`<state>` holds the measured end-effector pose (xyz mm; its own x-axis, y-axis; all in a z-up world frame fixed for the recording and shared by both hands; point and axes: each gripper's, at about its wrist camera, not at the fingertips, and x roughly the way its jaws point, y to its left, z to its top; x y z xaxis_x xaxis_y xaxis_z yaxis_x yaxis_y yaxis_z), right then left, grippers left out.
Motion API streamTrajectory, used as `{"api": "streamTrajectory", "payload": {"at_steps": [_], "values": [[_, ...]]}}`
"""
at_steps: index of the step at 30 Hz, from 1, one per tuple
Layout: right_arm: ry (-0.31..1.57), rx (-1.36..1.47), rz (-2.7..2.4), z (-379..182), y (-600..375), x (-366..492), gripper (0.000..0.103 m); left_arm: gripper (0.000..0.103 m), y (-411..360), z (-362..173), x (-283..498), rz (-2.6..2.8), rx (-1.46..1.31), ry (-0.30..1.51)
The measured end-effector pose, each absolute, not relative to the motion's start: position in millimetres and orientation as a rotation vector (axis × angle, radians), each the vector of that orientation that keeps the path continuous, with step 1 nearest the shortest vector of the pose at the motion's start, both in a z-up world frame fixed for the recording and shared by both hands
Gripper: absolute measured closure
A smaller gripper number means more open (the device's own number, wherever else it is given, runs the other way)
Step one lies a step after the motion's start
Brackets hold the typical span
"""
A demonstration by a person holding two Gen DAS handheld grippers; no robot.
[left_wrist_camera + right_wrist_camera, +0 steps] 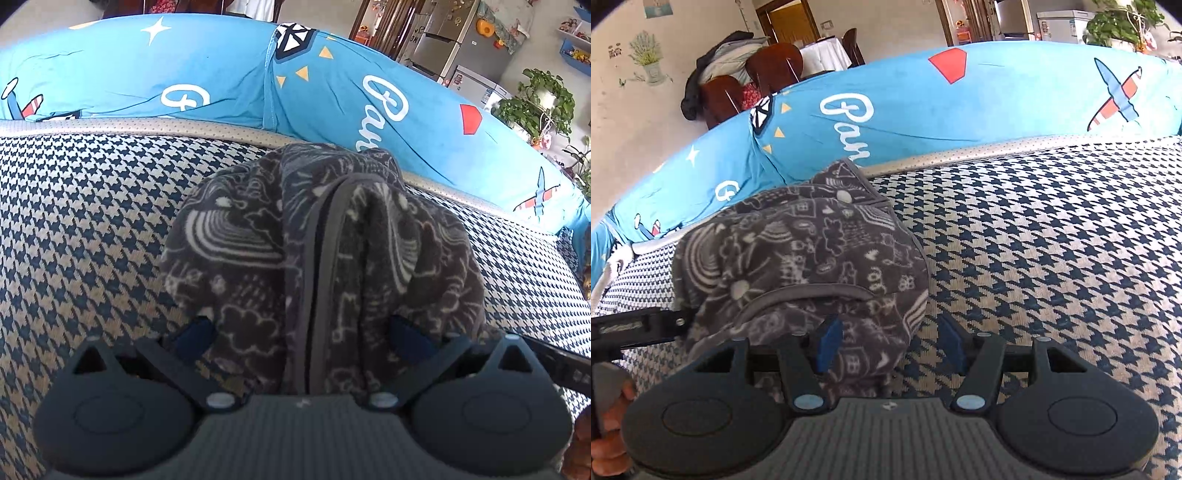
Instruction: Fold clothes
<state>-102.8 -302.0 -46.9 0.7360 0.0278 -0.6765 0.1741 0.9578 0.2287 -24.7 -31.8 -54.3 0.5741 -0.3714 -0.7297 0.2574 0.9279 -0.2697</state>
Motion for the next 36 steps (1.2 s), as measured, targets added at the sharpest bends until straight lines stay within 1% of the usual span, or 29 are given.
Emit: {"api": "streamTrajectory", "payload": {"at_steps": [7, 12, 18, 21, 27, 30, 36], "values": [[0.747, 0.247, -0.138, -54, -306, -83, 0.045, 0.0, -21, -44, -35, -0.396, -0.131, 0.845], [0.739, 0.209, -0.184, -56, -316, -75, 0.044, 0.0, 3, -48, -37, -0.344, -0.169, 0.841], [0.762, 0.174, -0.174, -64, -320, -62, 0.042, 0.0, 22, -68, -29, -0.215, -0.164, 0.913], [0.762, 0.139, -0.168, -66, -319, -56, 0.038, 0.0, 27, -76, -26, -0.18, -0.148, 0.947], [0.762, 0.133, -0.161, -68, -323, -49, 0.038, 0.0, 24, -97, -17, -0.131, -0.096, 1.011], [0.759, 0.121, -0.166, -70, -324, -47, 0.035, 0.0, 19, -108, -7, -0.109, -0.097, 1.043], [0.767, 0.111, -0.126, -72, -323, -45, 0.035, 0.0, 6, -111, 6, -0.097, -0.044, 1.023]]}}
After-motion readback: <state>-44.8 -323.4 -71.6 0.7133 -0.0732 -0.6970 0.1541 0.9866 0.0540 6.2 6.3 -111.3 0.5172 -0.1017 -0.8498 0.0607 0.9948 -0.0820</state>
